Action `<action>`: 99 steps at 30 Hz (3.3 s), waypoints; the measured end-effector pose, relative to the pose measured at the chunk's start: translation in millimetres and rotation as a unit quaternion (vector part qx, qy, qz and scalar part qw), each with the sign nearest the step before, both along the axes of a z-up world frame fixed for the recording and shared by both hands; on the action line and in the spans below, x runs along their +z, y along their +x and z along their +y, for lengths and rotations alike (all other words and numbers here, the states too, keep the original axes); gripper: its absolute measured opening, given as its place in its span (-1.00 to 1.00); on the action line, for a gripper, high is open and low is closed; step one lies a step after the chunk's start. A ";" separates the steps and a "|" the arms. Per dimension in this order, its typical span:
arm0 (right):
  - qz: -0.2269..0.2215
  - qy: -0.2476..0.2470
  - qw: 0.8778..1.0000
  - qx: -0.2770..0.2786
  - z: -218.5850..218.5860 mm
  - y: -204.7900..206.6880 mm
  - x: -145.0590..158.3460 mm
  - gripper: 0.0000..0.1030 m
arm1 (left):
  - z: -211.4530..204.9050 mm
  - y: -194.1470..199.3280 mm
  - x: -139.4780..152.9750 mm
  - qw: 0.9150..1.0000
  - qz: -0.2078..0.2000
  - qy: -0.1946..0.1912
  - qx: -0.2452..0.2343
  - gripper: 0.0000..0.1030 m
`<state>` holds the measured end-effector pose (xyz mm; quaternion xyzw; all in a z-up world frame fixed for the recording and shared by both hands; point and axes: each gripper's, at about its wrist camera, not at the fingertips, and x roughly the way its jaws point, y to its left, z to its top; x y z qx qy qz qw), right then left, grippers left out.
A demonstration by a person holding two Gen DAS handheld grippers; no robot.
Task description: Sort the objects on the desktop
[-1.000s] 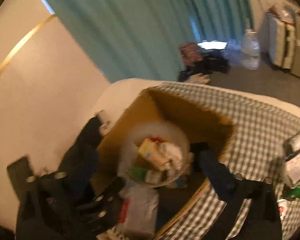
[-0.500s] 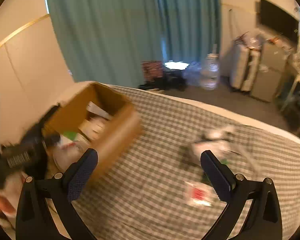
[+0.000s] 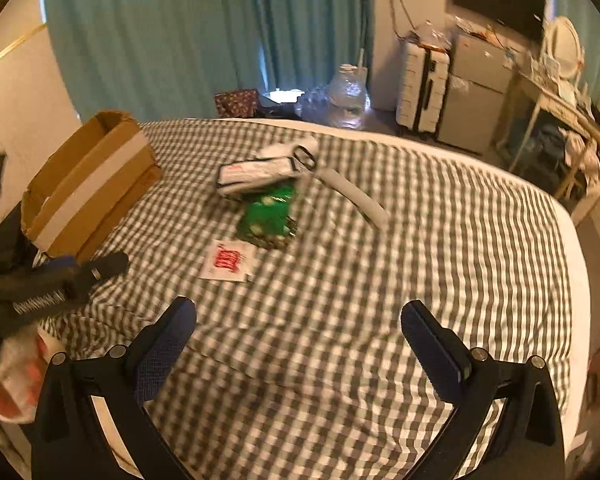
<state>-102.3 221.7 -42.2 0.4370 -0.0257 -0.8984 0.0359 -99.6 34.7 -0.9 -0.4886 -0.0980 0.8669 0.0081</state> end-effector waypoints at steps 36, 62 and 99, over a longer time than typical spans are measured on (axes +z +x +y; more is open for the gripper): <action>-0.082 0.021 0.996 -0.009 51.1 -190.6 -115.6 0.34 | 64.1 -67.4 -106.9 0.998 0.023 -0.046 -0.019 0.19; -0.082 -0.160 0.979 -0.093 60.3 -19.9 -80.6 -0.98 | -24.8 21.0 -59.4 0.998 0.027 0.032 0.041 -0.92; -0.095 -0.164 0.976 -0.104 65.6 -31.9 -97.5 -0.97 | -68.4 21.2 -88.1 0.990 -0.011 0.130 0.049 -0.58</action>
